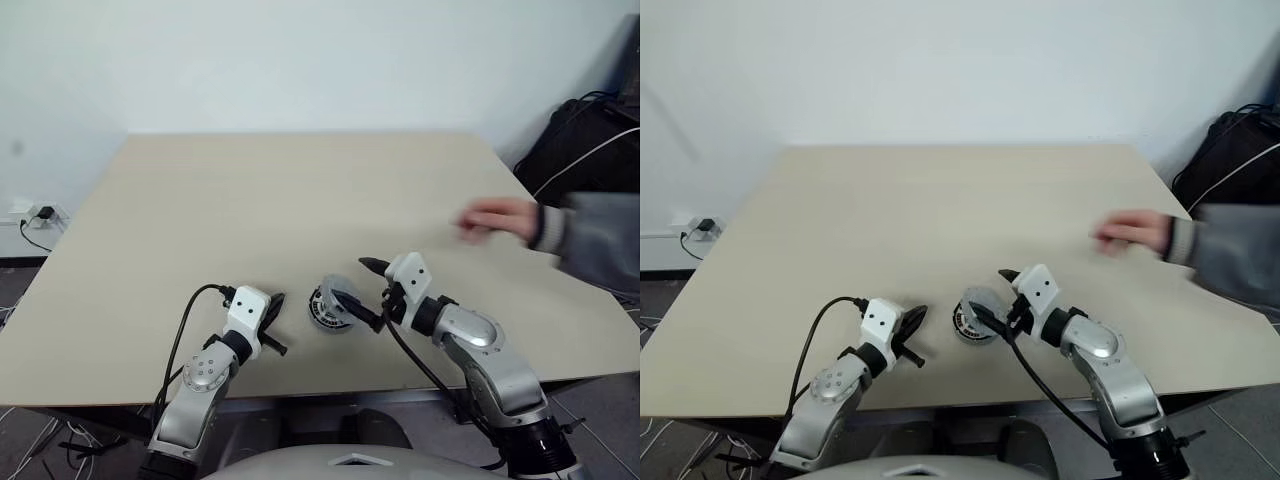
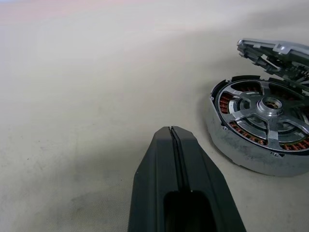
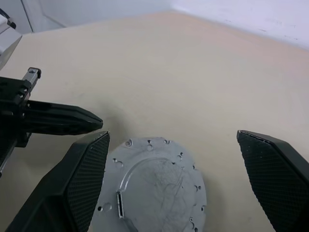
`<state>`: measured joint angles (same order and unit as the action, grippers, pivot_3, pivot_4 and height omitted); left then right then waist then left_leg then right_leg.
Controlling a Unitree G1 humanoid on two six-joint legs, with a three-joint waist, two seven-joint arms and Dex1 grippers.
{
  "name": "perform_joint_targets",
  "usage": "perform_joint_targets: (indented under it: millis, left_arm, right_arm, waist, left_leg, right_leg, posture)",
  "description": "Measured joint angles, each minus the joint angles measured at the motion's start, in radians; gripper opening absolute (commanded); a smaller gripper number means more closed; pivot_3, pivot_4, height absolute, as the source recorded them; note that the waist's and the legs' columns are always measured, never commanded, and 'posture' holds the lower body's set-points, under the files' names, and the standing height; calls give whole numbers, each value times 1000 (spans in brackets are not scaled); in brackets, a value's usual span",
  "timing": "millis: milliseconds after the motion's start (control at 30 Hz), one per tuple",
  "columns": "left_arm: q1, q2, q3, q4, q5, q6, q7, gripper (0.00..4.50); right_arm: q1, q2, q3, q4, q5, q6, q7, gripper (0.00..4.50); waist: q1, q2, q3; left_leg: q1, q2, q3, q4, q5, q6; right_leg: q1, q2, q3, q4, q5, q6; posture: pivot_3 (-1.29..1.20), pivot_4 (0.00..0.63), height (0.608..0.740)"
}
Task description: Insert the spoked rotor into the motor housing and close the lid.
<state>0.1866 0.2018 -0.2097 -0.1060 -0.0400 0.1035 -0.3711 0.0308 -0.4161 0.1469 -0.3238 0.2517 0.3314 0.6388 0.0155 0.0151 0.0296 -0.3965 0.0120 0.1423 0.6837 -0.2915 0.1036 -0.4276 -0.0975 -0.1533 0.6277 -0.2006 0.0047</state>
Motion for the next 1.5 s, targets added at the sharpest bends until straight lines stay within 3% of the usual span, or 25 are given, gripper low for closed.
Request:
perform_joint_targets:
  millis: [700, 1167, 1500]
  left_arm:
    - [31, 3, 12, -20, 0, 0, 22, 0]
    - [37, 6, 18, -22, 0, 2, 28, 0]
    - [36, 10, 19, -25, 0, 5, 25, 0]
  right_arm:
    - [-45, -7, 17, 198, -9, -31, 92, 4483]
    - [-67, 32, 70, 250, -45, -45, 98, 4483]
    - [-134, 81, 82, 405, -87, -84, 85, 4483]
  waist:
    - [0, 0, 0]
    - [0, 0, 0]
    - [0, 0, 0]
  left_leg:
    - [0, 0, 0, 1, 0, 0]
    - [0, 0, 0, 1, 1, -2]
    - [0, 0, 0, 1, 2, -3]
  right_leg:
    - [0, 0, 0, 0, 0, 0]
    - [0, 0, 0, 0, 0, 0]
    - [0, 0, 0, 1, 0, 0]
  posture:
    - [0, 0, 740]
    - [0, 0, 740]
    - [0, 0, 740]
